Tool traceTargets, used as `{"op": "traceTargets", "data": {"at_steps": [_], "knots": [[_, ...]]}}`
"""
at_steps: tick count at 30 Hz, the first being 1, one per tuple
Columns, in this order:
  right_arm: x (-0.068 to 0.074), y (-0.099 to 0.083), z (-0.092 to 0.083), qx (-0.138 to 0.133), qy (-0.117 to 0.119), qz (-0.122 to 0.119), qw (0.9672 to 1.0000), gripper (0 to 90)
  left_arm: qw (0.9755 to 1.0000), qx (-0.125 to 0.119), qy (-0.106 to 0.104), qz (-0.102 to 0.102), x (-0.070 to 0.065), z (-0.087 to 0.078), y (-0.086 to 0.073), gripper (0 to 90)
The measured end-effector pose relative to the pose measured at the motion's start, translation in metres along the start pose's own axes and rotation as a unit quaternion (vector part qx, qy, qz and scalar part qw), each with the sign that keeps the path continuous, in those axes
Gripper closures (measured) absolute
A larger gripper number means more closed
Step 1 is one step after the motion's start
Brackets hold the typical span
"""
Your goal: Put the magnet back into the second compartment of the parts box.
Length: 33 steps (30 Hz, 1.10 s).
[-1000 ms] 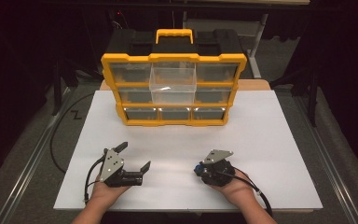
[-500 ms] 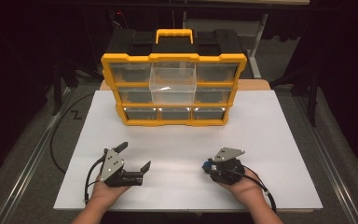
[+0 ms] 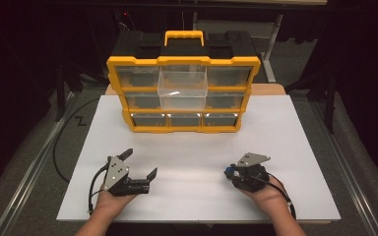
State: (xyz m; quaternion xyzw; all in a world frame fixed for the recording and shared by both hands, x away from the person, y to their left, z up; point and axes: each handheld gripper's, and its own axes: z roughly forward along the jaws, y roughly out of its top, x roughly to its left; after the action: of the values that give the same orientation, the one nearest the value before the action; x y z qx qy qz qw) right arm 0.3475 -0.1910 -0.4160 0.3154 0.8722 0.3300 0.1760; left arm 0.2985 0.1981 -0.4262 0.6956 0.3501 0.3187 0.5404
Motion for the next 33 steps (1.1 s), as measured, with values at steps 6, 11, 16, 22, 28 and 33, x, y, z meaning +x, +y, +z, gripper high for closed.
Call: {"op": "traceTargets", "data": {"at_steps": [6, 11, 16, 22, 28, 33], "knots": [[-0.006, -0.001, -0.002, 0.011, -0.012, 0.006, 0.9999, 64.8, 1.0, -0.001, 0.005, 0.0, 0.001, -0.003, 0.0, 0.2], [-0.011, 0.002, -0.006, 0.034, -0.024, 0.003, 0.9991, 64.8, 1.0, -0.001, 0.001, 0.0, 0.0, -0.002, 0.0, 0.1], [-0.013, 0.005, -0.008, 0.068, -0.024, -0.008, 0.9974, 64.8, 1.0, 0.0, -0.002, 0.0, -0.001, -0.002, 0.0, 0.1], [-0.016, 0.012, -0.01, 0.099, -0.017, -0.012, 0.9949, 64.8, 1.0, -0.003, -0.003, 0.0, -0.001, -0.003, 0.0, 0.1], [-0.016, 0.018, -0.01, 0.12, -0.006, -0.012, 0.9927, 64.8, 1.0, -0.003, -0.005, 0.002, -0.001, -0.003, 0.0, 0.1], [-0.016, 0.022, -0.011, 0.143, -0.004, -0.019, 0.9895, 64.8, 1.0, -0.004, -0.005, 0.002, -0.001, -0.003, 0.0, 0.1]]}}
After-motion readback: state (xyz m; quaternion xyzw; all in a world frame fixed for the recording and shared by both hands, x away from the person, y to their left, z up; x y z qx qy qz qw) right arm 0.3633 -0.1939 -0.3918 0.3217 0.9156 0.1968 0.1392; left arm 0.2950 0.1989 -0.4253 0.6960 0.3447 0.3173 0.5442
